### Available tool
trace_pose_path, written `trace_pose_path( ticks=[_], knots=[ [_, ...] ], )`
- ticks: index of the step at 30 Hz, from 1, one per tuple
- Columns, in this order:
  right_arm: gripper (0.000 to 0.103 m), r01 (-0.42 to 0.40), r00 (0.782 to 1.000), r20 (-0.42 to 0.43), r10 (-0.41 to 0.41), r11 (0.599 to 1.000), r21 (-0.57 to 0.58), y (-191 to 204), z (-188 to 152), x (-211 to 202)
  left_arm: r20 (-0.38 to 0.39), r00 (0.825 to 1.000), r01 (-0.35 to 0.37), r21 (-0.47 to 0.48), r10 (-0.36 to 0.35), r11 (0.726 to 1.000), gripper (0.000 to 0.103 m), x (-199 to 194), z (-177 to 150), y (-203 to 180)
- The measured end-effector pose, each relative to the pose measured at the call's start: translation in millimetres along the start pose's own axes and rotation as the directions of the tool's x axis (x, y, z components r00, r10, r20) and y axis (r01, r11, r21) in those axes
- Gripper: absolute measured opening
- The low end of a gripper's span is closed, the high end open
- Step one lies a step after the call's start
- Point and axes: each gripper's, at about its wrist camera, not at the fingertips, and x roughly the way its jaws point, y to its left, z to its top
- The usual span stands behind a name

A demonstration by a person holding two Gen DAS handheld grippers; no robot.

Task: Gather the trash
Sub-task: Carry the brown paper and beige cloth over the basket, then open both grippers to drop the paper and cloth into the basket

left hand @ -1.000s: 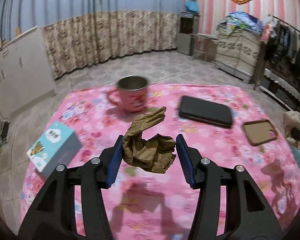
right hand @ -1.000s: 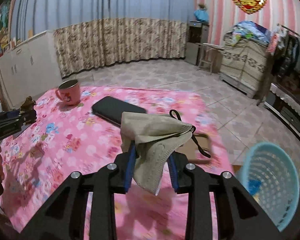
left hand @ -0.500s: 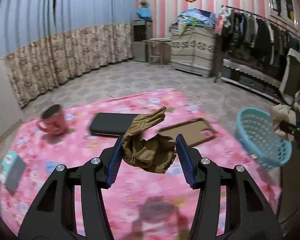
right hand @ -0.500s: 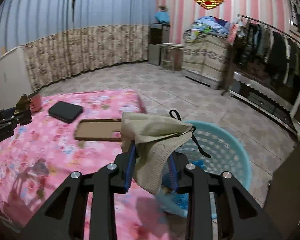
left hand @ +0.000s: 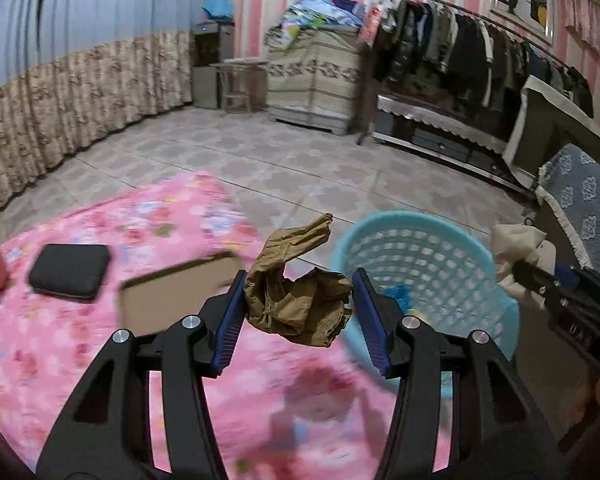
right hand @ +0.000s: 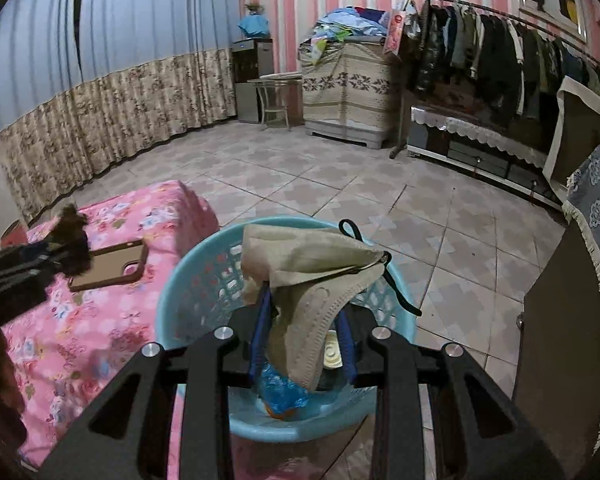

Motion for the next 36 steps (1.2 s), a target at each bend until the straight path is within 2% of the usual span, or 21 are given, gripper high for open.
trace_pose_path(
  ticks=[4,9,11,13,14,15,19,22,26,29,32,35,36],
  knots=[
    [0.030,0.020,1.000,-0.013,-0.020,1.000,0.019,-15.4,-0.6,9.5,-0.034,0.999,0.033,0.032,-0.032,0.999,0.051,25.6,3.4,-29.5],
    [0.030,0.036,0.999,-0.026,-0.035,0.999,0.041,-30.5,-2.4,17.8,-0.055,0.995,0.087,0.033,-0.085,0.996,0.053,45.2,8.8,-43.6],
    [0.030,0.040,0.999,-0.032,-0.039,0.998,0.050,-34.5,-3.2,21.1,-0.059,0.995,0.087,0.050,-0.084,0.995,0.053,50.8,11.7,-49.7],
    [0.030,0.043,0.998,-0.038,-0.041,0.997,0.057,-36.2,-3.3,24.4,-0.059,0.995,0.089,0.060,-0.085,0.994,0.058,53.1,14.0,-52.4],
    [0.030,0.043,0.998,-0.040,-0.040,0.997,0.057,-36.6,-3.6,25.2,-0.054,0.995,0.087,0.062,-0.084,0.994,0.067,52.4,14.8,-52.9],
    [0.030,0.042,0.998,-0.043,-0.040,0.997,0.057,-37.4,-4.8,25.6,-0.044,0.996,0.081,0.059,-0.079,0.995,0.075,50.7,16.1,-52.1],
    [0.030,0.040,0.998,-0.053,-0.037,0.998,0.053,-33.5,-6.0,28.3,-0.021,0.998,0.059,0.049,-0.058,0.997,0.083,44.6,19.9,-43.9],
    [0.030,0.032,0.998,-0.052,-0.030,0.998,0.045,-29.1,-6.3,30.7,0.018,1.000,0.013,0.033,-0.014,0.999,0.096,31.9,22.3,-28.7],
    [0.031,0.009,0.998,-0.059,-0.007,0.999,0.039,-16.1,-5.7,36.5,0.044,0.998,-0.035,-0.012,0.036,0.999,0.097,15.7,20.6,-2.7],
    [0.031,-0.010,0.998,-0.064,0.012,0.999,0.033,-7.8,-4.5,43.1,0.060,0.995,-0.076,-0.005,0.076,0.997,0.098,6.5,16.1,7.9],
    [0.035,-0.011,0.998,-0.058,0.013,1.000,0.024,-0.3,-2.4,48.1,0.076,0.990,-0.120,0.010,0.119,0.993,0.098,-1.9,10.9,14.4],
    [0.051,-0.015,0.999,-0.052,0.017,1.000,0.023,3.4,-0.7,52.6,0.095,0.984,-0.153,0.025,0.150,0.988,0.098,-11.6,7.1,19.9],
    [0.060,-0.011,0.999,-0.048,0.012,1.000,0.020,3.7,0.0,54.1,0.105,0.982,-0.162,0.025,0.158,0.987,0.098,-16.0,5.7,22.5]
  ],
)
